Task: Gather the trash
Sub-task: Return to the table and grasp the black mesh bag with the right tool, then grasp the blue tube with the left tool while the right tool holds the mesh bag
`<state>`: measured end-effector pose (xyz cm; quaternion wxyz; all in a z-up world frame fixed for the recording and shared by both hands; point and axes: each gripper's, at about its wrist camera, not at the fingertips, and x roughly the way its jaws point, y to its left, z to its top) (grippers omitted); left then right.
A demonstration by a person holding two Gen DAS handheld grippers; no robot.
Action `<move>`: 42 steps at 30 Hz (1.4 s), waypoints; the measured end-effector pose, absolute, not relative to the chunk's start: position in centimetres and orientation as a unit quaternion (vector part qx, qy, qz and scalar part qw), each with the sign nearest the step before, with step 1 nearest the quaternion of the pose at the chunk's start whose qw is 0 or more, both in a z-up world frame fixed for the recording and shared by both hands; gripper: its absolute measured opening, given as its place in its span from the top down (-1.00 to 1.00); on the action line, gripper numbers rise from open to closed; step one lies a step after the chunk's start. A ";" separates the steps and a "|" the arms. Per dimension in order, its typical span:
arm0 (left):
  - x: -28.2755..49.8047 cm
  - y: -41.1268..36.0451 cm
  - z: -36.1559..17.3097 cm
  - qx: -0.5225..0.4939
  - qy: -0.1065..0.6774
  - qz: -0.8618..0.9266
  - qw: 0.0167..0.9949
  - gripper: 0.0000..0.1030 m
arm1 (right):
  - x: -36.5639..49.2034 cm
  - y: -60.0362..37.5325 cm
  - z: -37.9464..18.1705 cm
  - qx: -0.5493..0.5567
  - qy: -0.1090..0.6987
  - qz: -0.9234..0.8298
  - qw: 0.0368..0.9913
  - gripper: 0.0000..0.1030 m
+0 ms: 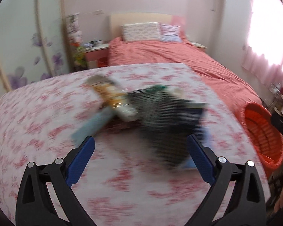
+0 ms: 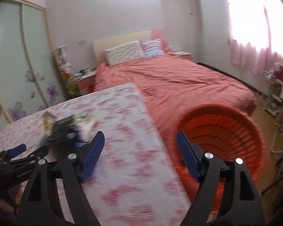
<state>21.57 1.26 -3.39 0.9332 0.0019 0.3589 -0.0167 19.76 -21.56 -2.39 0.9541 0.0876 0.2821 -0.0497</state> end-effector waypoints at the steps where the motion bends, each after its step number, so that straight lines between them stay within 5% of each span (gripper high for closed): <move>1: 21.6 2.6 -3.6 -0.007 0.360 -0.004 0.933 -0.88 | 20.2 -20.3 -2.5 0.084 0.286 -0.036 0.954 -0.47; 10: 22.0 10.2 -4.7 -0.043 0.356 0.066 0.931 -0.88 | 23.6 -10.4 -3.4 0.040 0.307 0.053 0.949 -0.09; 18: 21.7 13.4 -5.9 -0.067 0.368 0.072 0.925 -0.88 | 27.6 -5.7 -5.3 0.000 0.332 0.046 0.942 -0.02; 21: 21.4 13.7 -6.2 -0.069 0.371 0.067 0.924 -0.88 | 28.5 -5.6 -6.6 -0.019 0.357 0.026 0.934 0.35; 23: 21.5 13.8 -6.4 -0.067 0.372 0.064 0.924 -0.88 | 28.4 -5.9 -7.0 -0.016 0.357 0.026 0.934 0.42; 25: 21.7 13.6 -6.5 -0.064 0.372 0.060 0.924 -0.88 | 28.1 -6.2 -6.8 -0.007 0.356 0.036 0.934 0.74; 38: 26.2 10.6 -7.1 -0.032 0.391 -0.002 0.920 -0.86 | 26.3 -8.2 -3.0 0.043 0.316 0.052 0.946 0.84; 42: 27.6 9.5 -7.7 -0.006 0.403 -0.013 0.915 -0.64 | 26.5 -8.8 -2.9 0.047 0.317 0.047 0.946 0.84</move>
